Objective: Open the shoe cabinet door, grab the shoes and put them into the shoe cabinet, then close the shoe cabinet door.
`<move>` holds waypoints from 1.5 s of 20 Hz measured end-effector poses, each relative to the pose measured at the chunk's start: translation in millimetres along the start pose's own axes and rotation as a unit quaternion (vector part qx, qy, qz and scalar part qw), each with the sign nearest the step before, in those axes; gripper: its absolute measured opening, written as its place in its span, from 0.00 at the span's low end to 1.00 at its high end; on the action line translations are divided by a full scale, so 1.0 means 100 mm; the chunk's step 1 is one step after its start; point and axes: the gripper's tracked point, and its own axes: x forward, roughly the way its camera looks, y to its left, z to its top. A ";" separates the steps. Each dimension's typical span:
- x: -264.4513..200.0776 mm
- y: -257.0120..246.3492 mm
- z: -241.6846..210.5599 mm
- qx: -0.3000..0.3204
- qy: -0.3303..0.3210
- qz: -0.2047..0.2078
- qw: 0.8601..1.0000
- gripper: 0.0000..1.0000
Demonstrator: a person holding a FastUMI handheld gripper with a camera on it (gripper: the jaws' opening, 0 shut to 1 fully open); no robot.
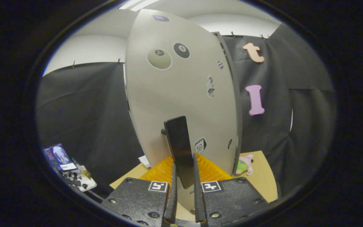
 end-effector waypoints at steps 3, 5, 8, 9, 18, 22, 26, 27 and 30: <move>-0.05 -0.25 0.03 0.008 -0.009 -0.059 0.998 0.20; -0.08 -0.46 0.07 0.007 -0.020 -0.107 0.994 0.15; -0.17 -0.72 0.08 0.003 -0.024 -0.150 0.988 0.04; -0.15 -0.65 0.05 0.011 -0.019 -0.133 0.991 0.04; -0.38 -0.38 -0.16 0.056 -0.011 -0.075 0.996 0.32; -0.59 -0.44 -0.59 0.061 -0.002 -0.154 0.986 0.80; -0.63 -0.06 -1.16 0.048 0.041 -0.193 0.979 0.97; -0.58 0.06 -1.32 0.042 0.052 -0.193 0.979 0.98; -0.34 0.47 -1.79 0.031 0.096 -0.181 0.978 0.99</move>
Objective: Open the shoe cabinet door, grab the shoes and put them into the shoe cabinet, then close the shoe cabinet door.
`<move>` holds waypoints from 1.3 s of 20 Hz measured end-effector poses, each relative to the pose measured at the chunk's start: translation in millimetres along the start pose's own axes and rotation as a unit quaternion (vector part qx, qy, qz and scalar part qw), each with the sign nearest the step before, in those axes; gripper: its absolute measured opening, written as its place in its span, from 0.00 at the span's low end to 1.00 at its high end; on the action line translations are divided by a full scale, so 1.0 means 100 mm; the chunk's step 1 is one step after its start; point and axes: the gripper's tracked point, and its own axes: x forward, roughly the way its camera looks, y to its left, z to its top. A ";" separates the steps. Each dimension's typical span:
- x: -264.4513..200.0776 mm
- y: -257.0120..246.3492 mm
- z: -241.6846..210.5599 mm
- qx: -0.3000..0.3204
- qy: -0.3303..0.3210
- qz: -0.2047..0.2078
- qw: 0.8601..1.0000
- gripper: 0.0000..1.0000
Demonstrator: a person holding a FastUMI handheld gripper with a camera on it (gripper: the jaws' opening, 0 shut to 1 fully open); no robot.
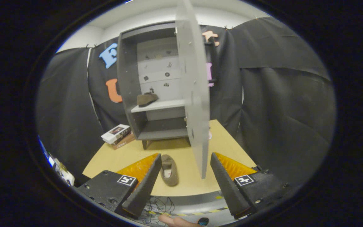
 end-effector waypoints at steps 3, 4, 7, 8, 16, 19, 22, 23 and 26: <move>0.29 0.39 -0.32 0.008 0.045 0.014 0.999 0.99; 0.43 0.51 -0.40 0.000 0.052 0.017 0.998 0.98; 0.84 0.81 -0.65 -0.046 0.076 0.029 0.996 0.98; 1.00 0.89 -0.74 -0.054 0.088 0.034 0.994 0.98; 2.27 0.98 -1.48 -0.105 0.182 0.023 0.977 0.97; 2.60 0.87 -1.70 -0.105 0.217 0.007 0.970 0.92; 2.93 0.77 -1.84 -0.078 0.241 -0.028 0.967 0.81; 3.01 0.79 -1.89 -0.066 0.243 -0.020 0.967 0.68; 3.13 0.75 -1.95 -0.053 0.253 -0.018 0.966 0.34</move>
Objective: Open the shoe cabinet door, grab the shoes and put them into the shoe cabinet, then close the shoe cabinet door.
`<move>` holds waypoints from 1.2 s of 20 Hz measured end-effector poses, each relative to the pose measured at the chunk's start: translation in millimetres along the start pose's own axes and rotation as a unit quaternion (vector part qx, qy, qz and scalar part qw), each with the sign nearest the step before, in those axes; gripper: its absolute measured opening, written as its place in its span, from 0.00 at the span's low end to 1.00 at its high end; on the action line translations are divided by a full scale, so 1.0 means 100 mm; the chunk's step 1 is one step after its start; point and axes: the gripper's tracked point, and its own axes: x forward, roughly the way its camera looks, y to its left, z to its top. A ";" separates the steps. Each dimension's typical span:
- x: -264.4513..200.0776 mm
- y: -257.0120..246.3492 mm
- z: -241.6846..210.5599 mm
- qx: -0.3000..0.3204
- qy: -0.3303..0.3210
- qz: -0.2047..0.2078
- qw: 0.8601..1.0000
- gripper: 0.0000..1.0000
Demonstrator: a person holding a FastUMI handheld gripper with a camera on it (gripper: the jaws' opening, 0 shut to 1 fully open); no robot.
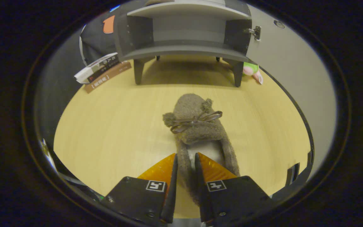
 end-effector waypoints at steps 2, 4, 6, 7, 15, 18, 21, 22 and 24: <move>0.00 0.00 0.01 0.037 0.001 -0.007 0.999 0.30; 0.04 0.00 0.07 0.048 -0.005 -0.007 0.999 0.20; 0.02 0.10 0.08 0.030 -0.010 0.012 0.999 0.07; 0.02 0.11 0.11 0.027 -0.012 0.018 0.999 0.05; -0.67 -0.03 0.74 0.035 -0.065 0.048 0.996 0.04; -1.04 0.03 1.09 0.011 -0.100 0.054 0.994 0.04; -1.49 0.09 1.51 -0.028 -0.144 0.044 0.988 0.04; -1.61 0.13 1.65 -0.044 -0.158 0.040 0.986 0.04; -1.88 0.19 1.94 -0.073 -0.190 0.032 0.979 0.04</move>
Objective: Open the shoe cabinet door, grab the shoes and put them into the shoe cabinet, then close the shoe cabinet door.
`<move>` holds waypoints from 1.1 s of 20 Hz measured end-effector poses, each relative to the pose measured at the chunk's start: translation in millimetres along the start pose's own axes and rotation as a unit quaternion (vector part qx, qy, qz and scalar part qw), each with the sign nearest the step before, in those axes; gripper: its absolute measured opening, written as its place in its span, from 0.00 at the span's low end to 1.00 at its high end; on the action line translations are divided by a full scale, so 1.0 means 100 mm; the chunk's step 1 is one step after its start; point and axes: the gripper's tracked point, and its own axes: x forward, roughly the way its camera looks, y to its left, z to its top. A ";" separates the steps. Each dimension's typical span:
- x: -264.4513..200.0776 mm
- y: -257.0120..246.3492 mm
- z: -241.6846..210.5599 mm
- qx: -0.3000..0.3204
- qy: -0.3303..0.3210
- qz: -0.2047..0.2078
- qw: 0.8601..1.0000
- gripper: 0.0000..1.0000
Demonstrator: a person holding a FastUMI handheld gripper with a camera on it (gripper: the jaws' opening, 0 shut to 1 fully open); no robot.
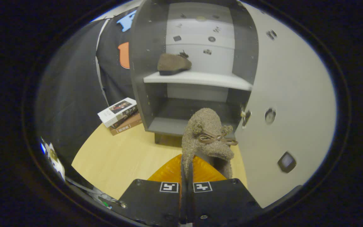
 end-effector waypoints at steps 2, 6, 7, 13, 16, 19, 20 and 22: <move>-0.14 0.03 0.41 -0.021 -0.028 -0.001 0.999 0.04; -0.30 -0.02 1.22 -0.033 -0.082 -0.006 0.996 0.04; -0.31 -0.05 1.40 -0.030 -0.092 -0.008 0.995 0.04; -0.03 -0.25 2.25 -0.018 -0.123 -0.021 0.992 0.04; 0.35 -0.40 2.47 -0.013 -0.108 -0.036 0.993 0.04; 0.87 -0.61 2.59 -0.013 -0.082 -0.053 0.995 0.04; 1.05 -0.67 2.60 -0.016 -0.069 -0.060 0.996 0.04; 1.40 -0.75 2.59 -0.015 -0.043 -0.061 0.997 0.04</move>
